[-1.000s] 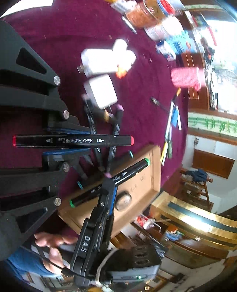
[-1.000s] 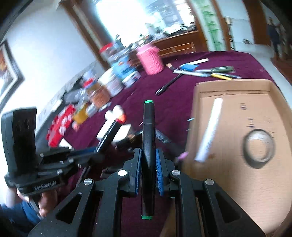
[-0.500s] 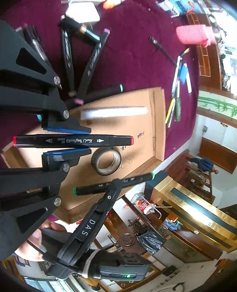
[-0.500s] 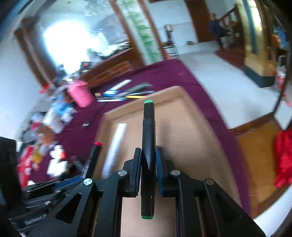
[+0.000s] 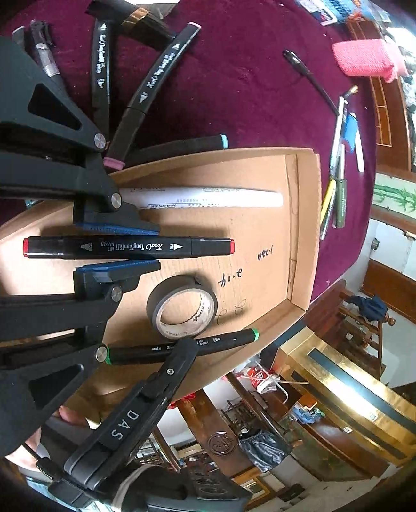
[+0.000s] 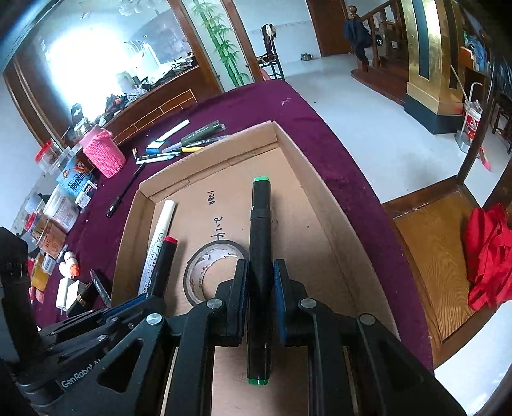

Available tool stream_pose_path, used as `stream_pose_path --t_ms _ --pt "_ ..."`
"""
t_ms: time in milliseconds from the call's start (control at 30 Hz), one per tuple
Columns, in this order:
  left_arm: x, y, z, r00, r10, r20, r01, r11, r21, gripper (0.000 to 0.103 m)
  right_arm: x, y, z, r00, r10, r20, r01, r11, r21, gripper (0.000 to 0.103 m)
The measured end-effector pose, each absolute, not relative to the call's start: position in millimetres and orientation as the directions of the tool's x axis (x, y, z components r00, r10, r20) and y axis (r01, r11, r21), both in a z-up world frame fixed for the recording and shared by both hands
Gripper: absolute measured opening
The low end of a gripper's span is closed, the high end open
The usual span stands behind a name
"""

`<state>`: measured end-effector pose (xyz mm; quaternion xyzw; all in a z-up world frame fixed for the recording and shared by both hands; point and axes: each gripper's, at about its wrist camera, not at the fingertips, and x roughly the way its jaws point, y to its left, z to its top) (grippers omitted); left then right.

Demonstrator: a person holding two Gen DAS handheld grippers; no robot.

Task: Organize rigid objects
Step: 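Carry both black markers into the tray and open both tools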

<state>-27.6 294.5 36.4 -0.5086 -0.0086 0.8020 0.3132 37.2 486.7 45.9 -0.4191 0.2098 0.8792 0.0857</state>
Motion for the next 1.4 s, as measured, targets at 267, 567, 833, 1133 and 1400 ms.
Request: stream_pose_path --t_ms 267,567,833,1133,1400 --pt "-19.6 298.1 37.3 -0.324 0.495 -0.806 -0.537 -0.798 -0.274 0.012 30.7 474.2 43.8 -0.639 -0.057 -0.767 -0.287 -0.907 0.306 0.014" --pt "-20.8 300.6 36.4 -0.347 0.491 -0.799 -0.554 -0.795 -0.248 0.012 30.6 473.3 42.8 -0.638 -0.053 -0.768 -0.285 -0.91 0.3 0.014" --pt "-21.0 300.5 36.3 -0.351 0.499 -0.792 -0.561 -0.79 -0.249 0.012 28.6 469.1 44.2 -0.635 -0.038 -0.771 -0.29 -0.914 0.284 0.014" --pt "-22.4 298.9 35.3 -0.348 0.515 -0.783 -0.564 -0.783 -0.264 0.012 28.3 468.4 45.7 -0.634 -0.026 -0.773 -0.296 -0.915 0.273 0.016" --pt "-23.7 295.6 37.1 -0.32 0.536 -0.781 -0.564 -0.77 -0.298 0.013 32.5 471.7 51.9 -0.662 -0.018 -0.75 -0.305 -0.907 0.291 0.028"
